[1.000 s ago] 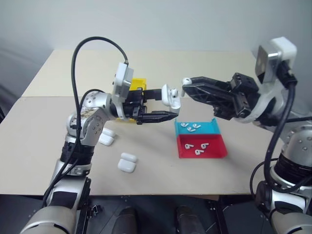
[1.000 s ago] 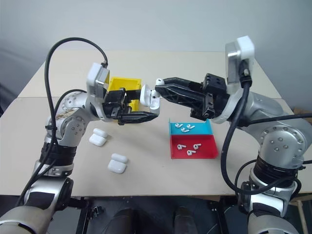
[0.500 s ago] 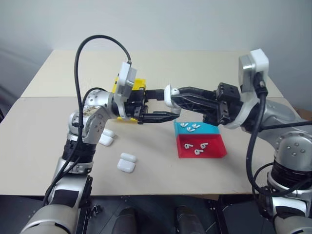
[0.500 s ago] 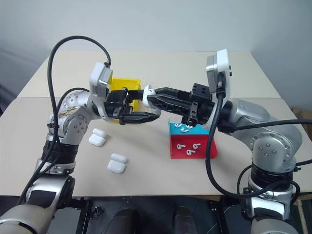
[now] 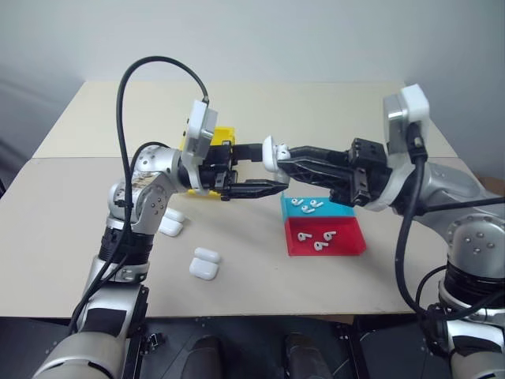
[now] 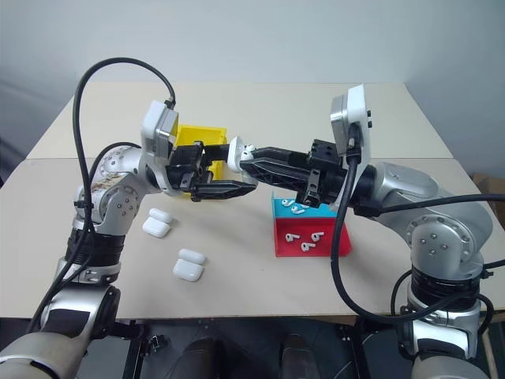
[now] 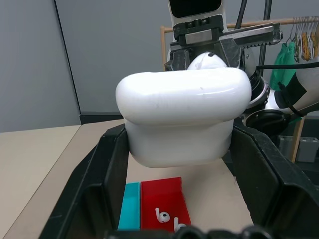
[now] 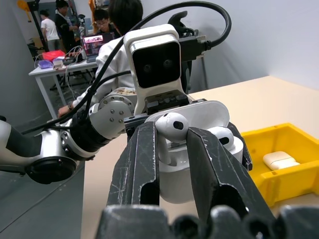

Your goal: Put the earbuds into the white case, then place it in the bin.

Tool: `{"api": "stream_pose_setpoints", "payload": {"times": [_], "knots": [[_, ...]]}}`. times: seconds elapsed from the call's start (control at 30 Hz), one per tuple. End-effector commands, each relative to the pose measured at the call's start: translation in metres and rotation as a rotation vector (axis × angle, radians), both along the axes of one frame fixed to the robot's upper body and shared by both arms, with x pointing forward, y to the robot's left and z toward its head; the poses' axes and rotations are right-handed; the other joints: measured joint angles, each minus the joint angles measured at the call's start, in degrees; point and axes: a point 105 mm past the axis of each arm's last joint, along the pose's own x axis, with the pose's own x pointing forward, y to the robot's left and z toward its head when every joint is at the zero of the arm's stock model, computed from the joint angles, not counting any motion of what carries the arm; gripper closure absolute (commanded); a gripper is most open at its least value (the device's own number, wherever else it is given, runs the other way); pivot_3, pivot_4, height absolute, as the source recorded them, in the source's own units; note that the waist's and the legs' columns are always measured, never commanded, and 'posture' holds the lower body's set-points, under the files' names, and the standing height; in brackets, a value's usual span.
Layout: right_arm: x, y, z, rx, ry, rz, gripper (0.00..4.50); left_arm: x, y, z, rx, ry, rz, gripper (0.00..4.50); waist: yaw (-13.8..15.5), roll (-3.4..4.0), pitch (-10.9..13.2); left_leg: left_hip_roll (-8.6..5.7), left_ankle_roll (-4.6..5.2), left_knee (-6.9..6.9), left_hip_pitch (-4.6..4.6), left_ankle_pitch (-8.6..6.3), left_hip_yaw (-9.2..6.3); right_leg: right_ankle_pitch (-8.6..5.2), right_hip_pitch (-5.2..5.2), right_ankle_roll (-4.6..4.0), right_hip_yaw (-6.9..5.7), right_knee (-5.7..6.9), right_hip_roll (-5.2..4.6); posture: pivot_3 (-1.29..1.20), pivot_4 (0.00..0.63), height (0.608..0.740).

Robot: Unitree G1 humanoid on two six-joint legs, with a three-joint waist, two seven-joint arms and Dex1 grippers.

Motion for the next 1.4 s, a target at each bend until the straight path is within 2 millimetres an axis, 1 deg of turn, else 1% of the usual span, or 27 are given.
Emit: {"api": "stream_pose_setpoints", "payload": {"times": [0.03, 0.07, 0.1, 0.23, 0.43, 0.57, 0.67, 0.7, 0.8, 0.9, 1.0, 1.13, 1.2, 1.27, 1.33, 1.4], "knots": [[-0.004, 0.001, 0.000, -0.019, -0.040, 0.006, 3.52, -0.006, 0.000, 0.014, -0.027, -0.068, -0.008, 1.69, 0.0, 0.00, 0.0, 0.00, 0.00, 0.00, 0.00, 0.00, 0.00, 0.00, 0.00, 0.00, 0.00, 0.00, 0.00, 0.00, 0.150, 0.740], [-0.004, 0.001, 0.000, -0.023, -0.040, 0.007, 3.13, -0.006, 0.000, 0.014, -0.027, -0.068, -0.008, 1.69, 0.0, 0.00, 0.0, 0.00, 0.00, 0.00, 0.00, 0.00, 0.00, 0.00, -0.01, 0.00, 0.00, 0.00, 0.00, 0.00, 0.150, 0.740], [-0.004, 0.001, 0.000, -0.024, -0.039, 0.008, 2.92, -0.006, 0.000, 0.014, -0.027, -0.068, -0.007, 1.69, 0.0, 0.00, 0.0, 0.00, 0.00, 0.00, 0.00, 0.00, 0.00, 0.00, 0.00, 0.00, 0.00, 0.00, 0.00, 0.00, 0.150, 0.740], [-0.005, -0.001, 0.002, -0.025, -0.046, 0.003, 1.58, -0.004, 0.002, 0.015, -0.026, -0.069, -0.003, 1.69, 0.0, 0.00, 0.0, 0.00, 0.00, 0.00, 0.01, 0.00, 0.00, 0.00, -0.01, 0.00, 0.00, 0.00, 0.01, 0.00, 0.150, 0.740], [-0.014, -0.009, 0.010, -0.020, -0.060, 0.024, 1.58, -0.004, 0.002, 0.015, -0.025, -0.070, 0.001, 1.69, 0.0, 0.00, 0.0, 0.00, 0.00, 0.00, 0.00, 0.00, 0.00, 0.00, 0.00, 0.00, 0.00, 0.00, 0.00, 0.00, 0.150, 0.740], [-0.016, -0.015, 0.011, -0.043, -0.059, 0.019, 1.58, -0.004, 0.002, 0.014, -0.024, -0.069, 0.003, 1.69, 0.1, -0.01, 0.0, 0.00, 0.01, 0.00, 0.00, 0.00, 0.00, 0.00, 0.00, 0.00, 0.00, -0.01, -0.01, 0.00, 0.150, 0.740], [-0.010, -0.021, 0.018, -0.072, -0.088, -0.008, 2.15, -0.002, 0.002, 0.012, -0.018, -0.065, 0.003, 1.69, 0.1, -0.01, 0.0, 0.00, 0.01, 0.01, 0.01, 0.00, 0.00, 0.00, 0.00, 0.00, 0.00, -0.04, 0.00, 0.00, 0.150, 0.740], [-0.007, -0.023, 0.023, -0.081, -0.107, -0.019, 2.43, -0.001, 0.001, 0.011, -0.014, -0.063, 0.003, 1.69, 0.1, -0.01, 0.0, 0.00, 0.01, 0.01, 0.01, 0.00, 0.00, 0.00, 0.01, 0.00, 0.00, -0.05, 0.00, 0.00, 0.150, 0.740], [0.004, -0.025, 0.039, -0.148, -0.188, -0.050, 3.44, 0.004, -0.003, 0.007, 0.009, -0.050, 0.007, 1.69, -0.1, 0.00, 0.0, -0.01, 0.02, 0.02, 0.04, 0.00, 0.03, 0.00, -0.01, 0.00, 0.03, -0.04, 0.00, 0.00, 0.150, 0.740], [0.014, -0.022, 0.050, -0.257, -0.271, -0.054, 4.45, 0.013, -0.012, -0.001, 0.043, -0.048, 0.048, 1.69, -0.1, 0.00, 0.0, -0.01, 0.04, -0.01, 0.05, 0.00, 0.02, -0.01, -0.03, -0.01, 0.03, -0.07, 0.01, 0.00, 0.150, 0.740], [0.021, -0.013, 0.061, -0.344, -0.343, -0.019, 4.49, 0.018, -0.019, -0.004, 0.053, -0.047, 0.045, 1.69, -0.1, 0.00, 0.0, -0.01, 0.04, -0.01, 0.00, 0.00, 0.04, 0.00, -0.04, 0.00, 0.02, -0.10, 0.01, 0.00, 0.150, 0.740], [0.030, 0.007, 0.066, -0.494, -0.440, 0.030, 4.49, 0.023, -0.028, -0.006, 0.070, -0.050, 0.048, 1.69, -0.1, 0.01, 0.0, 0.00, 0.04, -0.01, -0.07, 0.00, 0.06, 0.00, -0.15, 0.00, 0.03, -0.06, 0.01, 0.00, 0.150, 0.740], [0.034, 0.016, 0.063, -0.573, -0.498, 0.057, 4.49, 0.027, -0.033, -0.008, 0.089, -0.071, 0.070, 1.69, -0.1, 0.01, 0.0, 0.00, 0.05, -0.01, -0.08, 0.00, 0.07, 0.00, -0.16, -0.01, 0.03, -0.05, 0.01, 0.00, 0.150, 0.740], [0.036, 0.023, 0.051, -0.673, -0.541, 0.118, 4.49, 0.027, -0.035, -0.007, 0.085, -0.077, 0.070, 1.69, 0.0, 0.01, 0.0, 0.00, 0.05, -0.02, -0.10, 0.00, 0.06, 0.00, -0.14, 0.00, 0.01, -0.03, 0.01, 0.00, 0.150, 0.740], [0.038, 0.027, 0.041, -0.741, -0.565, 0.165, 4.49, 0.027, -0.036, -0.006, 0.079, -0.078, 0.067, 1.69, 0.0, 0.01, 0.0, 0.00, 0.05, 0.00, -0.11, 0.00, 0.06, 0.00, -0.14, 0.00, 0.01, -0.02, 0.00, 0.00, 0.150, 0.740], [0.038, 0.026, 0.035, -0.792, -0.588, 0.191, 4.49, 0.027, -0.034, -0.006, 0.076, -0.083, 0.068, 1.69, 0.0, 0.01, 0.0, 0.00, 0.04, 0.00, -0.14, 0.00, 0.06, 0.00, -0.17, 0.00, 0.00, 0.01, 0.00, 0.00, 0.150, 0.740]]}}
